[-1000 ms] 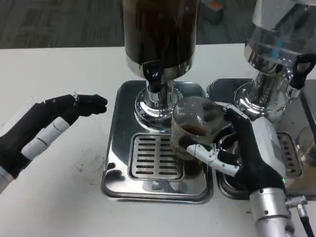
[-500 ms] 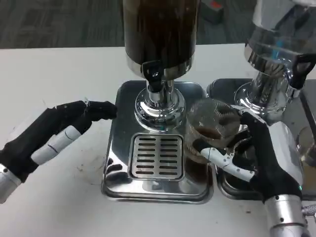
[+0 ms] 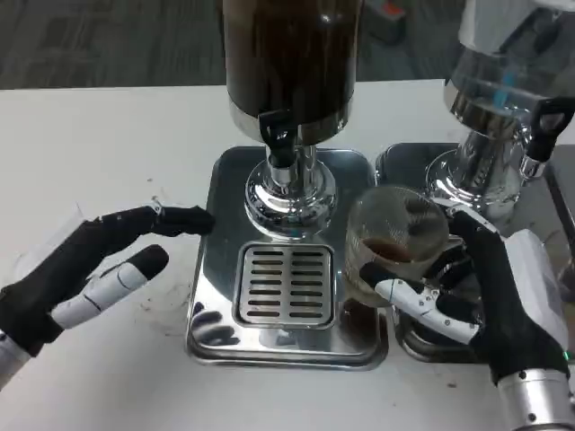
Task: Grasp the cup under the faucet to collect the drink, then remove the cup.
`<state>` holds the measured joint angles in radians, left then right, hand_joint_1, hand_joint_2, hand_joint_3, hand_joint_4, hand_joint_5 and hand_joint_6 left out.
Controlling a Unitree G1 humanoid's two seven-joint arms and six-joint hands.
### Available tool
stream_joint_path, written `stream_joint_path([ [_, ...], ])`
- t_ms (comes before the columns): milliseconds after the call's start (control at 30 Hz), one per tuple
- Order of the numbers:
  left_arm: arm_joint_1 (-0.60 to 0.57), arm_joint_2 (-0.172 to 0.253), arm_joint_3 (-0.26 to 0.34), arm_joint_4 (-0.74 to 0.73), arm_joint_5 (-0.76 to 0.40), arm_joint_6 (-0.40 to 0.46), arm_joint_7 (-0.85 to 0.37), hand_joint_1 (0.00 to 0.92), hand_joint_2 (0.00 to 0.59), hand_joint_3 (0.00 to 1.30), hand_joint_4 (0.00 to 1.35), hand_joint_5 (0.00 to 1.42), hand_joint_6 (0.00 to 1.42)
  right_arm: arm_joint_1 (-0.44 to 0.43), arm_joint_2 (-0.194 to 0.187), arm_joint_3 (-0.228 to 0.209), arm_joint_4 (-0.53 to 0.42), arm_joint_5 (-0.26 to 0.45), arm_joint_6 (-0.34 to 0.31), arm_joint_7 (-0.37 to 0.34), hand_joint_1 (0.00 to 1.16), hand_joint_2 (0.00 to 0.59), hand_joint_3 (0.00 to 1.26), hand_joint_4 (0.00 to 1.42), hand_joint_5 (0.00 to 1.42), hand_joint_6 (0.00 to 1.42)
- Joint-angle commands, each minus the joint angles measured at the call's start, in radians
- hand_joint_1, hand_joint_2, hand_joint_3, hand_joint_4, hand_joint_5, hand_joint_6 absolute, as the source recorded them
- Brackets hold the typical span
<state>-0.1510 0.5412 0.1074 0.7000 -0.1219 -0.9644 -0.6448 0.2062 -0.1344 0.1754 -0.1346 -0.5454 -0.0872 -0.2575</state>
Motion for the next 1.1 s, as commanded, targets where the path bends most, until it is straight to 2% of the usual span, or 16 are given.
stream_joint_path([
  [33, 0.033, 0.035, 0.005, -0.032, 0.046, -0.054, 0.028, 0.0, 0.137, 0.36, 0.32, 0.27, 0.26, 0.022, -0.009, -0.009, -0.071, -0.004, -0.002, 0.016, 0.71, 0.231, 0.53, 0.58, 0.71, 0.8],
  [333, 0.078, 0.093, 0.014, -0.066, 0.181, -0.166, 0.121, 0.0, 0.118, 0.3, 0.23, 0.21, 0.23, 0.074, -0.032, -0.016, -0.146, -0.004, 0.008, 0.061, 0.71, 0.231, 0.53, 0.58, 0.72, 0.81],
  [500, 0.092, 0.116, 0.014, -0.072, 0.242, -0.199, 0.18, 0.0, 0.115, 0.28, 0.21, 0.19, 0.21, 0.104, -0.039, -0.019, -0.184, -0.005, 0.01, 0.078, 0.71, 0.23, 0.54, 0.58, 0.72, 0.81],
  [1100, 0.163, 0.186, -0.002, -0.135, 0.307, -0.278, 0.26, 0.0, 0.105, 0.21, 0.1, 0.11, 0.17, 0.204, -0.042, -0.013, -0.278, -0.008, 0.001, 0.127, 0.71, 0.224, 0.54, 0.58, 0.72, 0.83],
])
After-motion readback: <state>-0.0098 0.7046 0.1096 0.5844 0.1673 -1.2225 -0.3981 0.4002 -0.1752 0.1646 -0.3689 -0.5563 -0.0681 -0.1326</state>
